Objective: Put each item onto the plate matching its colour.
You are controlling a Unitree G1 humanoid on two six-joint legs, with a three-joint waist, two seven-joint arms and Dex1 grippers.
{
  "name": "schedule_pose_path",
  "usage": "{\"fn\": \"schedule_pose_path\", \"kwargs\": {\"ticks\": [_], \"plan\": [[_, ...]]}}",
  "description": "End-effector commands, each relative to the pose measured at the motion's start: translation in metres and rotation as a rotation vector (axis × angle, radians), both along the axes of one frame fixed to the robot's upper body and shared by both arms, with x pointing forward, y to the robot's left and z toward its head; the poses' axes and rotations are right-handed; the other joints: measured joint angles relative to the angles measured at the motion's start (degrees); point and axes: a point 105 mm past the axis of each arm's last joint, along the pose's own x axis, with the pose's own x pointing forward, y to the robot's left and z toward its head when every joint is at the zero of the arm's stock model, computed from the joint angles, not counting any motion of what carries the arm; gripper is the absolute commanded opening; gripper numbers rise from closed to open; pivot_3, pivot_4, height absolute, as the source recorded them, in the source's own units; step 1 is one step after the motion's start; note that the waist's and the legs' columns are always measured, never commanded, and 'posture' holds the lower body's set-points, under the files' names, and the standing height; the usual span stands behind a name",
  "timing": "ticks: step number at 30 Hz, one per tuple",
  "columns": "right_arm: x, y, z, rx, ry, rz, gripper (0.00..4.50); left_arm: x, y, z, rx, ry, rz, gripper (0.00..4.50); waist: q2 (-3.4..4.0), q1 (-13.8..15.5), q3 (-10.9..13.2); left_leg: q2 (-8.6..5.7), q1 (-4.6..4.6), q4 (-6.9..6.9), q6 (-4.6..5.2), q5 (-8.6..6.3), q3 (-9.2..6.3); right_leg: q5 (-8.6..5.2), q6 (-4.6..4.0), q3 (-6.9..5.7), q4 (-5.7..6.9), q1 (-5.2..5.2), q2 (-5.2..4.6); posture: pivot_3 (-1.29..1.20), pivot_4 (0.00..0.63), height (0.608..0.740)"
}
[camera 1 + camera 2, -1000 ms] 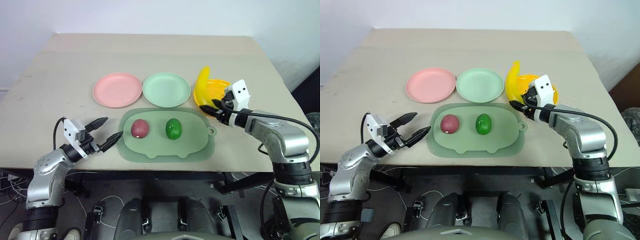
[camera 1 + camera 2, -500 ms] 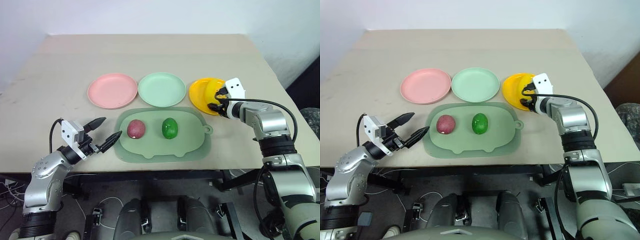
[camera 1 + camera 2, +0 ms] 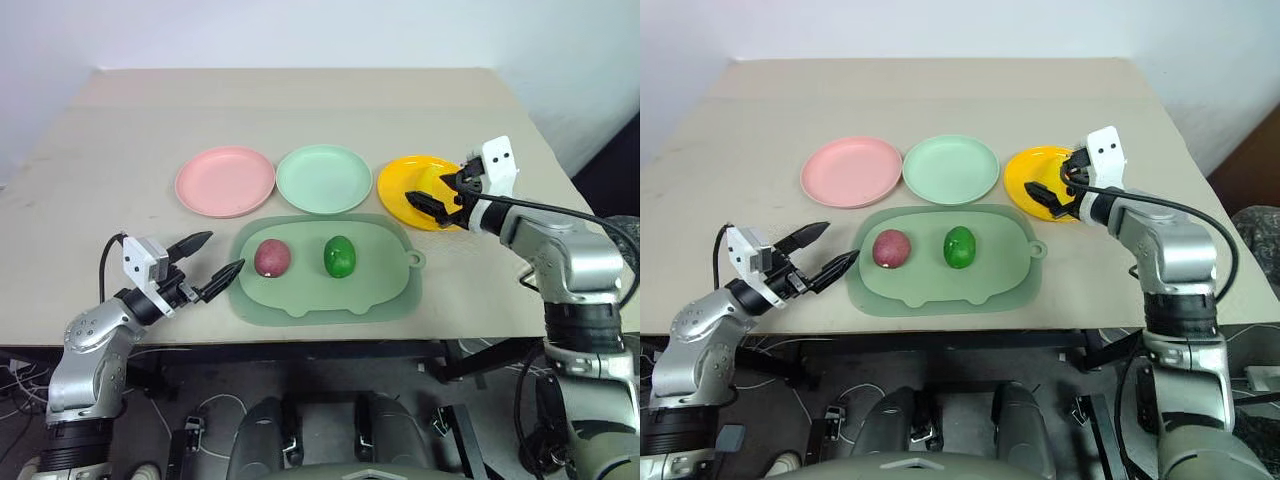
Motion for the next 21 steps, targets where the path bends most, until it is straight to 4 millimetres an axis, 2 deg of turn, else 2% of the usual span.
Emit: {"fn": "schedule_pose_path", "kwargs": {"ticks": [1,4,13,17,21], "plan": [[-0.028,0.037,0.003,0.077,0.017,0.161,4.49,0.001,0.001,0.009,0.003,-0.034,-0.005,4.5,0.0,-0.05,0.0,0.0,0.01,0.0,0.0,0.0,0.0,0.0,0.0,0.0,0.0,0.01,0.0,0.0,0.15,0.695],[-0.04,0.055,-0.007,0.112,0.073,0.215,4.49,0.002,-0.001,0.009,0.002,-0.034,-0.01,4.5,0.0,0.03,0.0,0.0,0.02,0.0,0.0,0.0,-0.01,0.0,-0.02,0.0,0.01,0.02,0.0,0.0,0.15,0.695],[-0.036,0.083,-0.029,0.157,0.215,0.187,4.49,0.001,0.002,0.006,0.008,-0.029,-0.018,4.5,-0.02,0.09,-0.01,-0.03,0.01,0.07,0.0,-0.01,-0.02,0.0,-0.05,-0.01,0.01,0.05,-0.02,0.0,0.15,0.695],[-0.035,0.098,-0.048,0.13,0.294,0.207,4.49,0.001,0.004,0.001,0.004,-0.023,-0.022,4.5,-0.02,-0.03,-0.02,-0.03,0.02,0.07,0.0,0.0,0.0,0.0,-0.05,-0.01,0.01,0.05,0.01,0.0,0.15,0.695],[-0.03,0.102,-0.058,0.106,0.337,0.194,4.49,0.001,0.006,-0.002,0.002,-0.022,-0.021,4.5,-0.02,0.02,-0.02,-0.03,0.0,0.07,0.0,0.0,0.01,0.0,-0.05,-0.01,0.02,0.02,0.0,0.0,0.15,0.695]]}}
